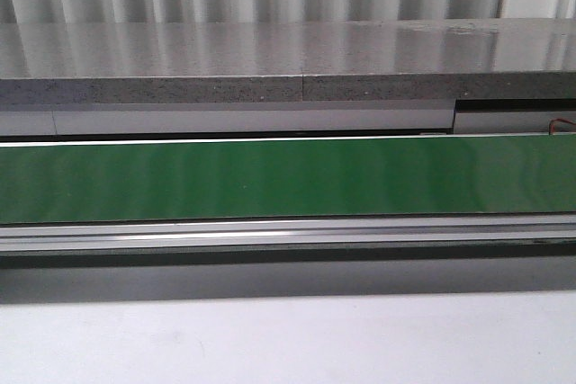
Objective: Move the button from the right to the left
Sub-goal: 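Lower the right gripper onto the yellow-capped button and close it, then lift the button out of the bin toward the conveyor belt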
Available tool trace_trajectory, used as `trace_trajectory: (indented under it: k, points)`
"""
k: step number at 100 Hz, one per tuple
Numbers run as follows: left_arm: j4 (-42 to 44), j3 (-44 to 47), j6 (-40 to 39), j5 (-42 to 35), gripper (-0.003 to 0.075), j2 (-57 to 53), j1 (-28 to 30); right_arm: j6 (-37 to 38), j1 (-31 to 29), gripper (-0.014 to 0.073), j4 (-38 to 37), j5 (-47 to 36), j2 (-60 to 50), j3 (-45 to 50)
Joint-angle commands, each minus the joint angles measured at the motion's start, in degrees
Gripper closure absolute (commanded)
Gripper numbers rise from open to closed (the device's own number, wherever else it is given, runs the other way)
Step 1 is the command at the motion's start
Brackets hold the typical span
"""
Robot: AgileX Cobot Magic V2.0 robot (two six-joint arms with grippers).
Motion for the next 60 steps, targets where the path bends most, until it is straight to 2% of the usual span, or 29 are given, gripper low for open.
trace_trajectory:
  k: [1,34,40,54,60]
  points:
    - [-0.36,1.4,-0.3,-4.9,0.074,-1.94,-0.36,-0.84,-0.31,-0.0022,-0.1,-1.62,-1.12,-1.72]
    - [-0.36,1.4,-0.3,-4.9,0.074,-1.94,-0.36,-0.84,-0.31,-0.0001,-0.27,-0.49,2.88,-1.72]
    - [-0.36,1.4,-0.3,-4.9,0.074,-1.94,-0.36,-0.84,-0.31,0.0053,-0.27,-0.25,3.3,-1.72]
    - [-0.36,1.4,-0.3,-4.9,0.074,-1.94,-0.36,-0.84,-0.31,0.0308,-0.27,-0.26,3.33,-1.79]
    - [-0.36,1.4,-0.3,-4.9,0.074,-1.94,-0.36,-0.84,-0.31,0.0378,-0.27,-0.15,3.33,-1.79]
